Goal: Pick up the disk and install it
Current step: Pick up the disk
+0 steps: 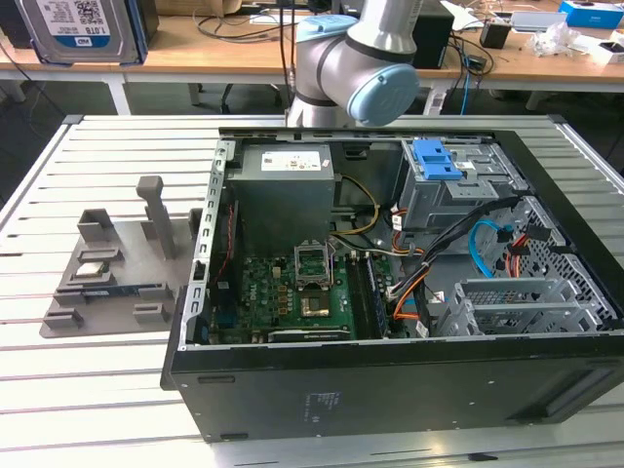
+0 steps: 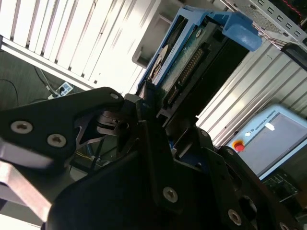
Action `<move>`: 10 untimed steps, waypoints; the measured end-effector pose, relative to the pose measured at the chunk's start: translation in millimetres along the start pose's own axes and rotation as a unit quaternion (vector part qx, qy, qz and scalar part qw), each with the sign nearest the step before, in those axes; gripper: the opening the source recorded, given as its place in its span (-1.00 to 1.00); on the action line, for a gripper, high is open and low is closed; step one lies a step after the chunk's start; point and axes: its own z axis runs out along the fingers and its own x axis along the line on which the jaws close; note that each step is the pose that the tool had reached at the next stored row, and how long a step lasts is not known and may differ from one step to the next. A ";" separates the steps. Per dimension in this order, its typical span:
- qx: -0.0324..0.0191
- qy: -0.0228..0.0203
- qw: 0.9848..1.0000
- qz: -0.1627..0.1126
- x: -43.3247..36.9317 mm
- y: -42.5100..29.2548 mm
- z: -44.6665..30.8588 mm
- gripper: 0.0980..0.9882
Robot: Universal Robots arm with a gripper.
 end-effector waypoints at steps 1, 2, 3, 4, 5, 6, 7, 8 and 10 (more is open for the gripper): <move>0.000 0.000 1.000 0.000 0.1 -4.4 -0.1 -0.40; 0.000 0.000 1.000 0.000 0.1 -7.8 -0.2 -0.40; 0.000 0.000 1.000 0.000 0.2 -13.1 -0.4 -0.40; -0.001 0.000 1.000 0.000 0.4 -21.5 -0.7 -0.40; -0.001 0.000 1.000 0.000 0.5 -28.5 -0.8 -0.40; -0.001 0.000 1.000 0.000 0.6 -35.3 -1.0 -0.40; -0.001 0.000 1.000 0.000 0.7 -39.4 -1.2 -0.40; -0.001 0.000 1.000 0.000 0.8 -42.9 -1.3 -0.40; -0.001 0.000 1.000 0.000 0.9 -51.0 -1.5 -0.40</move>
